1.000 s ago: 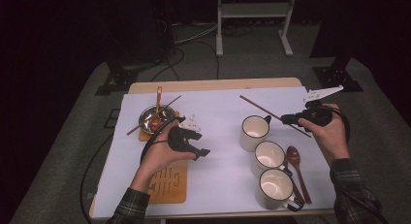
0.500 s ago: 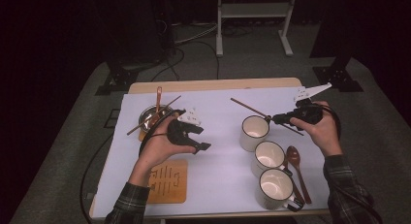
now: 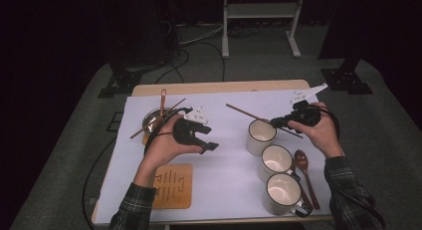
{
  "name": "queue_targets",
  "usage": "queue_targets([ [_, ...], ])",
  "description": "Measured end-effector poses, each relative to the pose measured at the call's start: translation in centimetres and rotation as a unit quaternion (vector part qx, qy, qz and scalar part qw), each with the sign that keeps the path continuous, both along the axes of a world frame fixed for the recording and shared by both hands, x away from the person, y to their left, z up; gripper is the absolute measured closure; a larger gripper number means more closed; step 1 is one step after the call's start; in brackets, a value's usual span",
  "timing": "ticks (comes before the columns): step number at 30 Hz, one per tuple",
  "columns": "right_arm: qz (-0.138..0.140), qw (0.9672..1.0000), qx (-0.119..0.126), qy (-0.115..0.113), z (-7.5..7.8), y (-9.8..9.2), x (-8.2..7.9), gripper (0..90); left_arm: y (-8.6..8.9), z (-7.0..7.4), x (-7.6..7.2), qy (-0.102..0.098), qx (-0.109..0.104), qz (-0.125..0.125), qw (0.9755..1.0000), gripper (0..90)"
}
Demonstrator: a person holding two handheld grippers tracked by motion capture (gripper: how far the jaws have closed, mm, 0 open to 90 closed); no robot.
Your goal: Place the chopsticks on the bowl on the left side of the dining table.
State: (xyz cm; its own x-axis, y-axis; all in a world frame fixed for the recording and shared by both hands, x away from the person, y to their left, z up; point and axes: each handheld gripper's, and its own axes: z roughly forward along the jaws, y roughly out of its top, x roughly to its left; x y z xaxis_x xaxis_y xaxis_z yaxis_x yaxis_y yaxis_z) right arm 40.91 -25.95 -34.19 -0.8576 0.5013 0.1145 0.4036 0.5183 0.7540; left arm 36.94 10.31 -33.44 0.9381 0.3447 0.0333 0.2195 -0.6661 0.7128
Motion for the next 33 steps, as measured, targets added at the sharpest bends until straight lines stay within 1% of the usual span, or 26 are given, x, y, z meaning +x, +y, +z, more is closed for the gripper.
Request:
queue_targets([
  [5,0.013,0.9999,-0.004,0.004,-0.1,1.0,0.1,85.2,0.1,0.1,-0.1,-0.003,-0.003,0.001,1.0,36.5],
  [9,0.023,0.9997,-0.006,0.006,-0.2,1.7,0.0,85.3,0.2,0.3,-0.2,-0.005,-0.006,0.009,0.9999,36.4],
  [13,0.033,0.9994,-0.01,0.007,-0.2,2.3,-0.1,85.3,0.2,0.4,-0.3,-0.007,-0.013,0.01,0.9998,36.6],
  [18,0.05,0.9986,-0.013,0.008,-0.4,3.1,-0.2,85.2,0.3,0.6,-0.4,-0.012,-0.011,0.009,0.9998,36.4],
  [20,0.052,0.9985,-0.014,0.007,-0.4,3.4,-0.3,85.2,0.4,0.7,-0.4,-0.012,-0.012,0.008,0.9998,35.9],
  [25,0.069,0.9975,-0.017,0.008,-0.3,4.2,-0.3,85.2,0.4,0.8,-0.5,-0.013,-0.017,0.006,0.9998,37.4],
  [28,0.084,0.9963,-0.014,0.007,-0.2,4.8,-0.3,85.2,0.4,0.8,-0.5,-0.019,-0.013,0.004,0.9997,37.5],
  [29,0.088,0.996,-0.014,0.011,-0.2,5.1,-0.4,85.2,0.4,0.8,-0.6,-0.022,-0.012,0.004,0.9997,37.5],
  [33,0.101,0.9945,-0.025,0.009,-0.1,6.0,-0.4,85.2,0.4,0.9,-0.7,-0.025,-0.017,0.006,0.9995,37.3],
])
